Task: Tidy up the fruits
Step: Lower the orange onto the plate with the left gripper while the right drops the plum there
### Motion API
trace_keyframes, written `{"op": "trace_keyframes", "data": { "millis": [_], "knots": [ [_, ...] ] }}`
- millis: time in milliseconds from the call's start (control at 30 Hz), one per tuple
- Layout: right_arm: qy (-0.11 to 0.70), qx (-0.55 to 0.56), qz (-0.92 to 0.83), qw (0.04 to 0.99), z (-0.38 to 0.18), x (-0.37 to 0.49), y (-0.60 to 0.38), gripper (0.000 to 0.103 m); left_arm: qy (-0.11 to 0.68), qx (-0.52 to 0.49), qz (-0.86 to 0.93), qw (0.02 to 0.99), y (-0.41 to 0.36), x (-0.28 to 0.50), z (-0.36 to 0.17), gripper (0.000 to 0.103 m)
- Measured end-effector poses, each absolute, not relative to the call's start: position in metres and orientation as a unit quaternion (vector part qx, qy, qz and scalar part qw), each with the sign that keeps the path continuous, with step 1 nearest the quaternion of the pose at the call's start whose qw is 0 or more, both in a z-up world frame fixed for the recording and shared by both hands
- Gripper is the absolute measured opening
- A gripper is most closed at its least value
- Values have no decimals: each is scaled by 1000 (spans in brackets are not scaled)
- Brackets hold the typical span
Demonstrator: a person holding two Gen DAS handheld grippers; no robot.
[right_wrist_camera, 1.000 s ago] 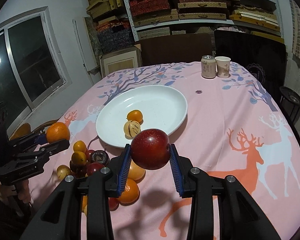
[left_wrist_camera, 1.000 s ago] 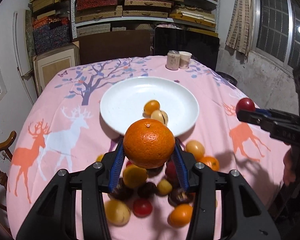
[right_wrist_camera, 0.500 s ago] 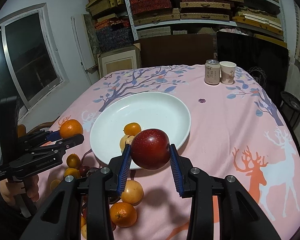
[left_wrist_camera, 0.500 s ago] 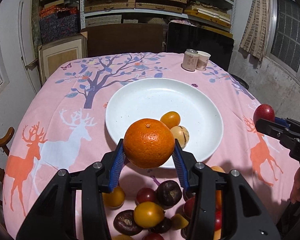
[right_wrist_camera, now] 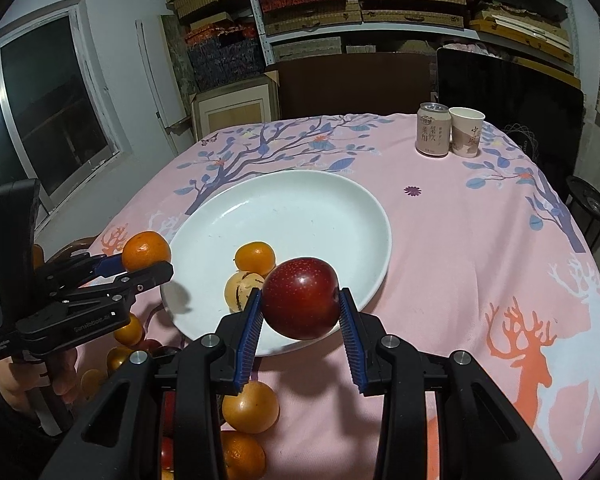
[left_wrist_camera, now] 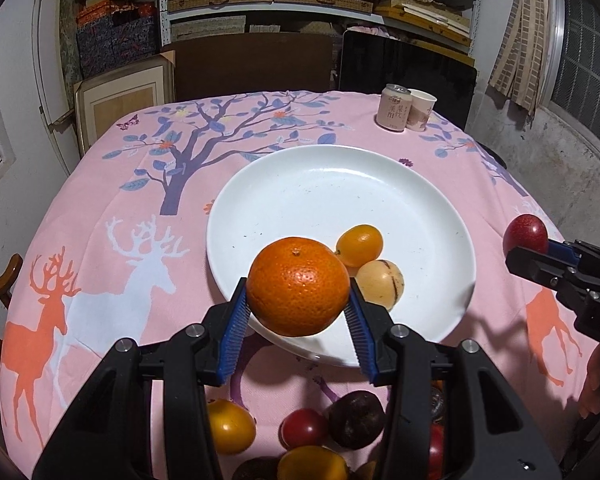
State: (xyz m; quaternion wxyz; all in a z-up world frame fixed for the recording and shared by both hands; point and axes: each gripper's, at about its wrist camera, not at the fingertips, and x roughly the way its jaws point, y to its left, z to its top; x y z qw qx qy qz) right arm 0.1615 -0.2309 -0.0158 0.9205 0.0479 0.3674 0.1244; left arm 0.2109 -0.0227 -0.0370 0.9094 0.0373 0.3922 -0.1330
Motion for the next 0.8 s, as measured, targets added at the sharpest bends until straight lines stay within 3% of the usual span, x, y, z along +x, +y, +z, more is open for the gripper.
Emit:
{"op": "trace_keyframes", "data": {
  "millis": [433,467,567,800],
  "knots": [
    [413,43,144,899,-45,196,-216,40,440,54,-125,887,-34,238,-64,47],
    [411,42,141,900,-45,195,-216,47,438,52,-123,889,-33,236,-61,55],
    [393,41,138,908,-37,185,-219,49,407,47,-117,904,-26,220,-44,68],
    [376,64,134,915,-24,145,-240,53,367,57,-119,921,-2,161,-16,69]
  ]
}}
